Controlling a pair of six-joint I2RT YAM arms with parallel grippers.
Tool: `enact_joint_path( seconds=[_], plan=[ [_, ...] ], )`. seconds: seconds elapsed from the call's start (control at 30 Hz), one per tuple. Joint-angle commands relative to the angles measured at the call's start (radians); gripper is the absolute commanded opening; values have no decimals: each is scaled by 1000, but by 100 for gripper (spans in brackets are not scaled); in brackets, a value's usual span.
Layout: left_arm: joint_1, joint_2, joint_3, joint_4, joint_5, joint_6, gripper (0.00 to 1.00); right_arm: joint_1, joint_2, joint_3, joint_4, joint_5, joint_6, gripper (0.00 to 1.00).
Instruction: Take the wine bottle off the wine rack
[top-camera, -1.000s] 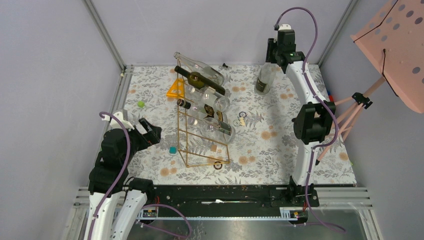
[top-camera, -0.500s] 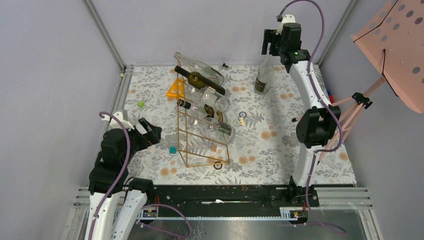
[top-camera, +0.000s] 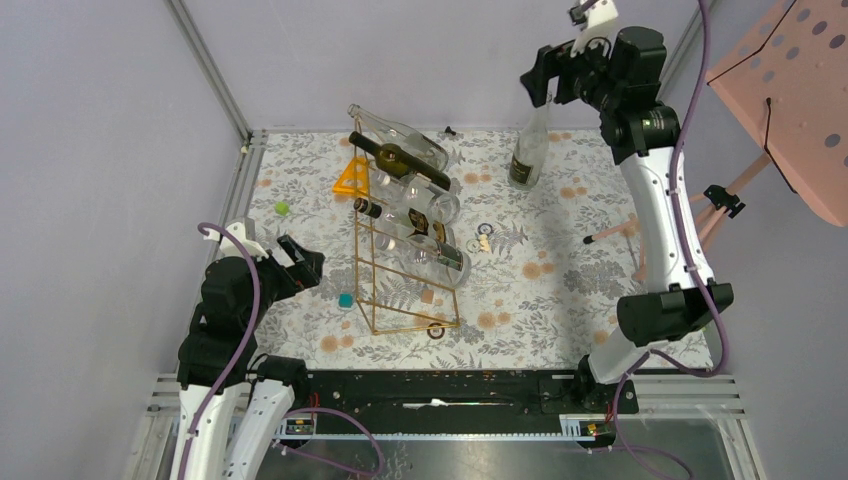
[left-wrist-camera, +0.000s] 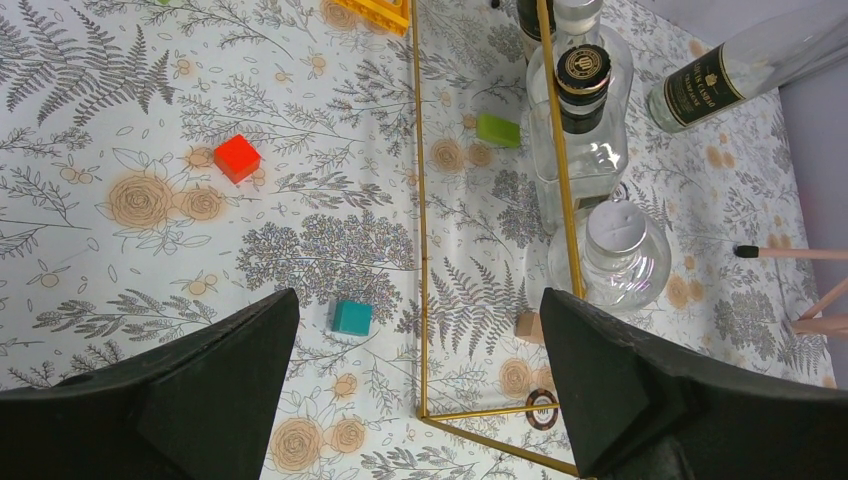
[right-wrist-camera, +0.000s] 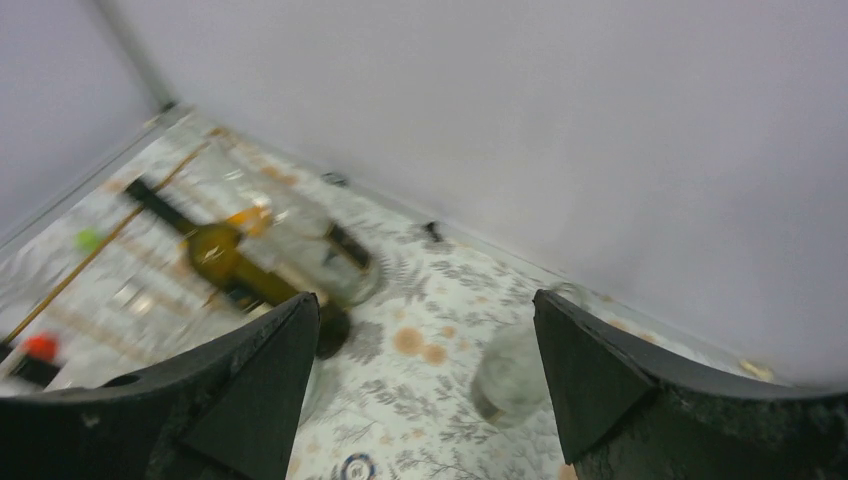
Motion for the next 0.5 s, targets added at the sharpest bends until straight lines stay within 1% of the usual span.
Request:
enact_joint_path(
  seconds=[0.0,0.07,0.13,0.23,0.3,0.47],
  plan=[
    [10,13,-6,57,21,18,99,171,-40,-49,-226,-226,-283,86],
    [10,9,-8,57,18,16,99,242,-58,-97,-263,-240,-353,86],
    [9,7,-8,57,15,16,99,292,-75,-163,-256,-295,-379,86],
    [9,6,-8,56,15,17,99,344,-113,-298,-183,-387,-389,85],
    [9,6,-8,56,15,16,99,383,-131,-392,-115,-409,-389,85],
    [11,8,-8,57,18,16,99,467,-104,-453,-73,-430,-412,83]
  ],
)
